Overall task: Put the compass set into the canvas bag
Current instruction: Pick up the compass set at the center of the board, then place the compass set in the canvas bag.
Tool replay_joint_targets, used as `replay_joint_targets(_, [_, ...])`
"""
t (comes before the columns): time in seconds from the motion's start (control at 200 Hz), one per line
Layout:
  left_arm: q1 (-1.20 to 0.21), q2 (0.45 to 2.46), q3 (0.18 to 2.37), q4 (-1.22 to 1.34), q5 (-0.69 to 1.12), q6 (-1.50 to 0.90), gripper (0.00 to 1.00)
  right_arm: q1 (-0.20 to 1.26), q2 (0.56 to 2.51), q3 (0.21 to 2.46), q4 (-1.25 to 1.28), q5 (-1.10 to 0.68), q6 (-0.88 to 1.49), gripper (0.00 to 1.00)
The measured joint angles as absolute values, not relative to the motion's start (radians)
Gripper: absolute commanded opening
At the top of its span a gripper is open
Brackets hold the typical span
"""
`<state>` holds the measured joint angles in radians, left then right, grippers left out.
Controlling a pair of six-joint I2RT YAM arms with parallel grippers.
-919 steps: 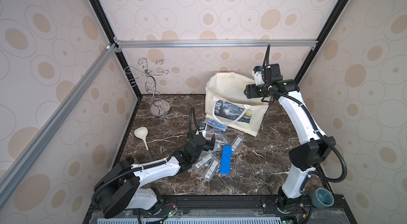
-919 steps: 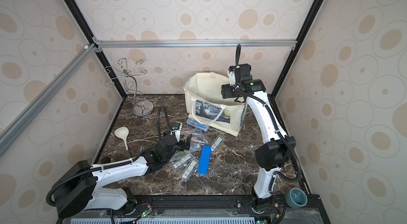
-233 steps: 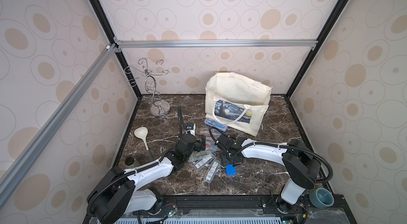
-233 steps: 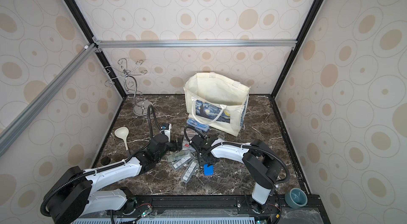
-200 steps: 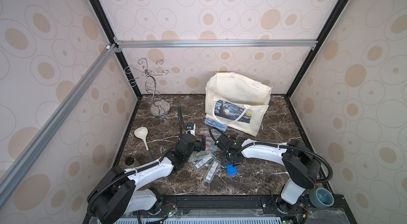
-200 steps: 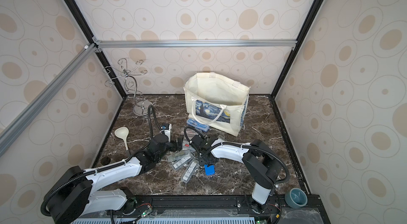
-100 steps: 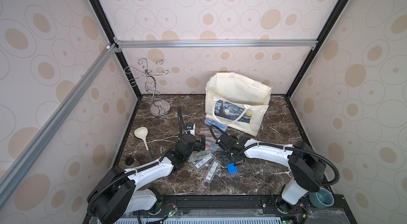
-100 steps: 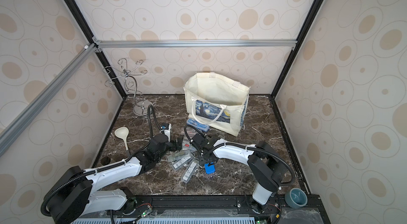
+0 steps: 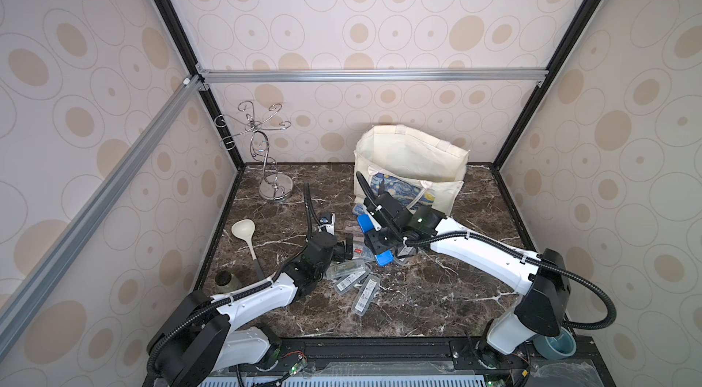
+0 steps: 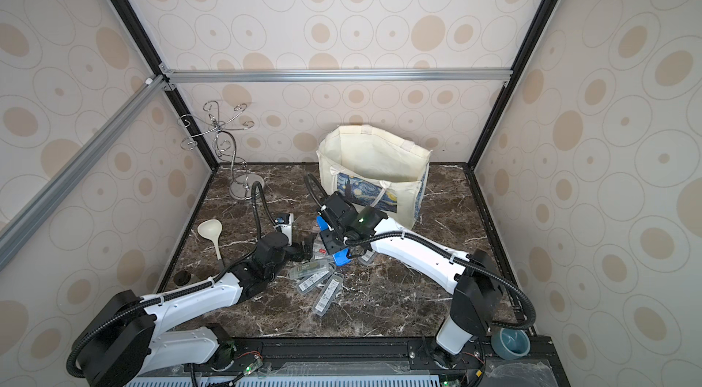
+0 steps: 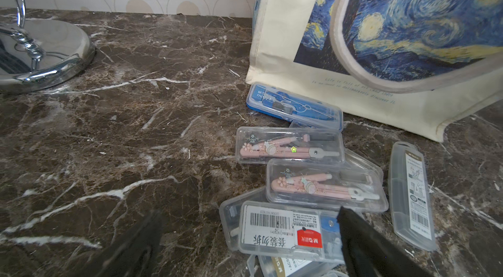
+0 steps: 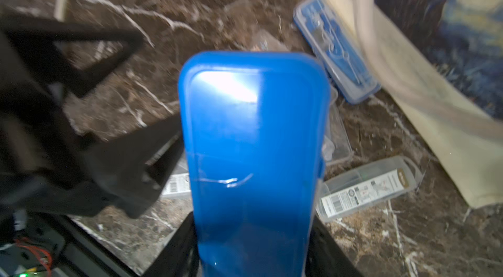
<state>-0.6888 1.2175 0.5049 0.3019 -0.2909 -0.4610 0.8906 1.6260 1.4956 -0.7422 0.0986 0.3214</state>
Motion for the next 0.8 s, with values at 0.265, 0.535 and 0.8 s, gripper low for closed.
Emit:
replay_joint_targets(0.265, [-0.683, 1.137, 0.492, 0.301, -0.298, -0.461, 1.00, 0.775, 1.748, 1.885, -0.819, -0.015, 0.203, 0.53])
replay_joint_targets(0.535, [-0.680, 1.100, 0.482, 0.297, -0.302, -0.461, 1.00, 0.577, 1.894, 2.247, -0.881, -0.105, 0.148, 0.53])
replay_joint_targets(0.8, [-0.679, 1.106, 0.480, 0.298, -0.302, -0.460, 1.00, 0.398, 1.953, 2.343, -0.875, -0.126, 0.142, 0.53])
